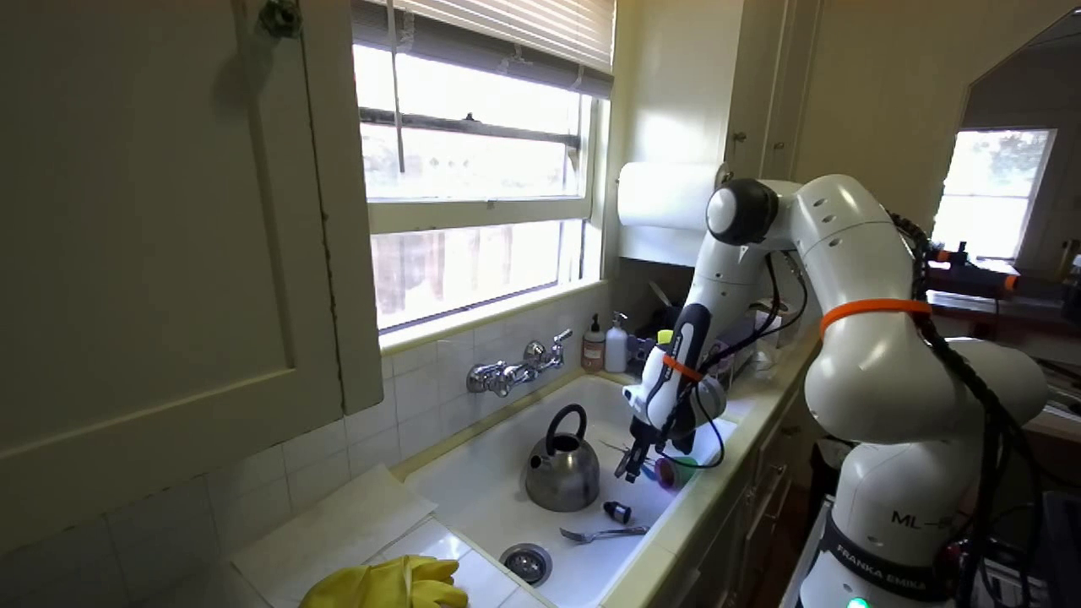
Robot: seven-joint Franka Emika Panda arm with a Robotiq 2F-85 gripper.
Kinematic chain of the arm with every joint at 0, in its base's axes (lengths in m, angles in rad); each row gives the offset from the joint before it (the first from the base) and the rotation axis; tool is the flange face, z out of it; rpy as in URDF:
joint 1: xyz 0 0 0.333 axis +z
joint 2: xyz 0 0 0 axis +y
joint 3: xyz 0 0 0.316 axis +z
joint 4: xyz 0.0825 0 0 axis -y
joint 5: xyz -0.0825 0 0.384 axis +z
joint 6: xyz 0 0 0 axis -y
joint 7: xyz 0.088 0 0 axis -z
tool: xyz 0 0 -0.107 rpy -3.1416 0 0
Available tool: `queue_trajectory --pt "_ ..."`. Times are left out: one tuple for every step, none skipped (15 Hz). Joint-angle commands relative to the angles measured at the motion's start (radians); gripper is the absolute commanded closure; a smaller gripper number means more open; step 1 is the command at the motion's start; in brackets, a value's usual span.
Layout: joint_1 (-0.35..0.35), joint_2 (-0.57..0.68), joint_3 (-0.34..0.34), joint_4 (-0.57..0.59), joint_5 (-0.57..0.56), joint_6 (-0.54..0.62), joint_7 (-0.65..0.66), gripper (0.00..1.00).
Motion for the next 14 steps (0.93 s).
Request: queue_trajectory --pt "-0.047 -0.137 0.036 -0.113 -0.021 -0.048 -0.012 0.89" --pt "-0.052 -0.154 0.046 -0.124 -0.019 -0.046 -0.013 0.89" --pt "-0.066 -0.174 0.066 -0.137 -0.017 -0.059 -0.012 0.89" --pt "-0.09 -0.187 0.096 -0.146 -0.019 -0.073 -0.018 0.89" --pt "-0.104 -0.204 0.118 -0.152 -0.015 -0.09 -0.023 0.89" --pt "-0.127 -0.226 0.151 -0.153 -0.011 -0.141 -0.037 0.89" --pt "-0.154 -0.242 0.189 -0.153 0.0 -0.173 -0.059 0.89" --pt "-0.174 -0.26 0.221 -0.136 -0.009 -0.252 -0.067 0.89" --pt "-0.188 -0.272 0.25 -0.114 0.005 -0.323 -0.085 0.89" --pt "-0.169 -0.29 0.257 -0.1 0.078 -0.378 -0.143 0.89" --pt "-0.15 -0.306 0.255 -0.074 0.112 -0.45 -0.174 0.89" --pt "-0.111 -0.321 0.23 -0.05 0.144 -0.501 -0.198 0.89" --pt "-0.068 -0.336 0.198 -0.028 0.166 -0.545 -0.214 0.89" --pt "-0.02 -0.34 0.162 -0.001 0.176 -0.588 -0.226 0.89"
